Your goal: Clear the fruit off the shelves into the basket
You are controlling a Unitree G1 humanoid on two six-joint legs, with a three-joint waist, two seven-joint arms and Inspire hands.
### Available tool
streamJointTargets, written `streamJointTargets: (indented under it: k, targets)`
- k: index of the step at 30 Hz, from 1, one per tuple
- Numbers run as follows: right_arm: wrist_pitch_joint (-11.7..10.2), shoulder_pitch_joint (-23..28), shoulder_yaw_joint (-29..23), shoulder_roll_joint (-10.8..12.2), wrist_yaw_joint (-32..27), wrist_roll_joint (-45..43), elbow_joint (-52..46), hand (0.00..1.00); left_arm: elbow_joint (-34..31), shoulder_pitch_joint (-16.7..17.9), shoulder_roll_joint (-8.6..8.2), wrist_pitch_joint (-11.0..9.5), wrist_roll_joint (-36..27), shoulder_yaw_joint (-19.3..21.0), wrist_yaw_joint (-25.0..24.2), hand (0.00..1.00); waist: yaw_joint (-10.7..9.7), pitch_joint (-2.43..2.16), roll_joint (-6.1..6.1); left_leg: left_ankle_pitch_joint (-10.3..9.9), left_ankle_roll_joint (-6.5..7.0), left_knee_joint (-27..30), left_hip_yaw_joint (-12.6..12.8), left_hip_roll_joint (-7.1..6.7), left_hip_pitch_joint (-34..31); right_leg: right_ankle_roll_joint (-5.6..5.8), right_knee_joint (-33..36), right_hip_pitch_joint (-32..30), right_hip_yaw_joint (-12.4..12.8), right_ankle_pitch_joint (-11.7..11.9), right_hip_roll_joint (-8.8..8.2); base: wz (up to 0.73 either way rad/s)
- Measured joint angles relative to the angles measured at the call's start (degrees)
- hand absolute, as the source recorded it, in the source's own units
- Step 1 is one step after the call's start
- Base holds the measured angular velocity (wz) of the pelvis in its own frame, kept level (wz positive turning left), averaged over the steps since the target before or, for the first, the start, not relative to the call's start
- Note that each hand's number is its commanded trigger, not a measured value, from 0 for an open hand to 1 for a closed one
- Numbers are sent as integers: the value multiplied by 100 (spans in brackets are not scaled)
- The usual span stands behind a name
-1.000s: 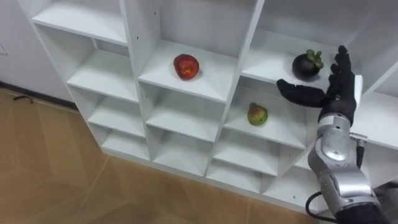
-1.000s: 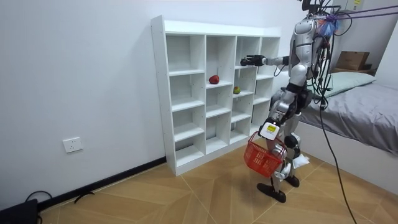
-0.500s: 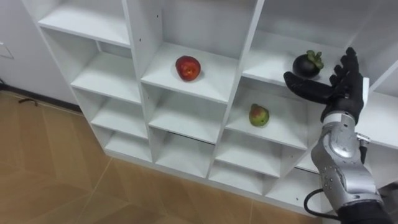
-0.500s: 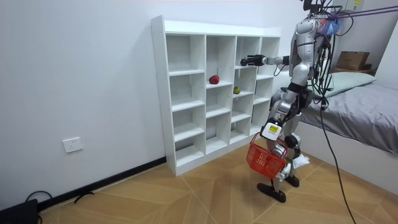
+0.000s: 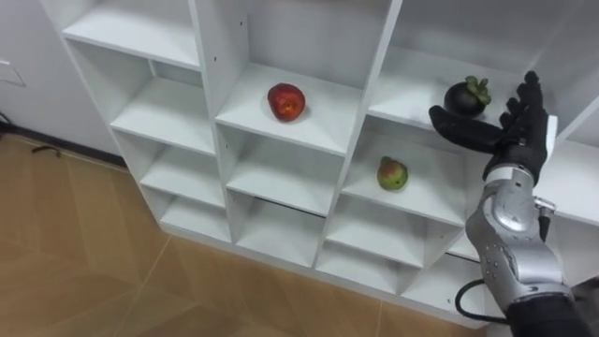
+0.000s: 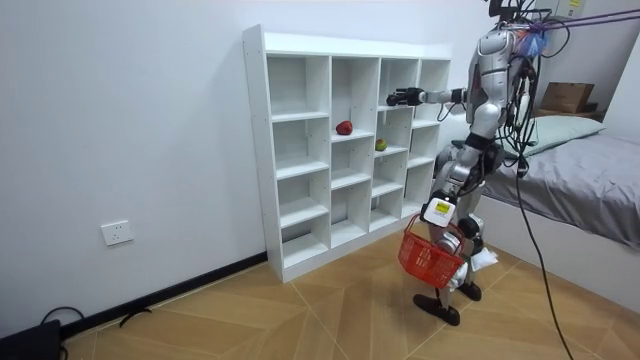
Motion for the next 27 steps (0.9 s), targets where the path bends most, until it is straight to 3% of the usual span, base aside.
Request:
streamJointTargets:
  k: [5,10,18,19,20,23,27]
  targets:
    - [78,-391,11,-1,-21,-476,680,0,-6,30,54,33,1,1,-48,100,31,-32,-73,5,9,43,-28,-15,-14,3,-12,-45,24,1,-5,0]
    - [86,-751,34,-12,-179,-908,1189,0,-40,46,86,99,-7,-6,-52,100,105,-34,-110,10,12,56,-50,-14,-161,0,7,-168,8,5,-5,0]
    - [97,-945,29,-154,-223,-1134,1509,0,-35,46,86,148,-5,-3,-12,100,168,22,-140,9,9,49,-128,-13,-258,-2,10,-204,-83,6,-6,4]
    - [132,-1037,29,-191,-225,-1173,1608,65,-35,30,87,156,-4,0,-15,100,175,24,-147,9,8,61,-131,-14,-297,-5,13,-236,-82,8,-6,0]
    - [172,-1144,29,-224,-219,-1227,1725,100,-42,23,93,158,-6,-1,-24,100,180,31,-157,14,4,66,-131,-14,-309,-12,14,-262,-82,14,-6,0]
    - [182,-1251,31,-230,-228,-1349,1900,100,-42,15,137,160,-7,-10,-42,100,181,75,-205,17,0,76,-149,-12,-323,-15,12,-265,-87,16,-2,0]
    - [139,-1269,49,-287,-317,-1553,2090,100,-33,-26,230,162,-17,-128,-59,100,182,70,-240,17,0,95,-182,-15,-371,-17,9,-291,-126,25,-3,5]
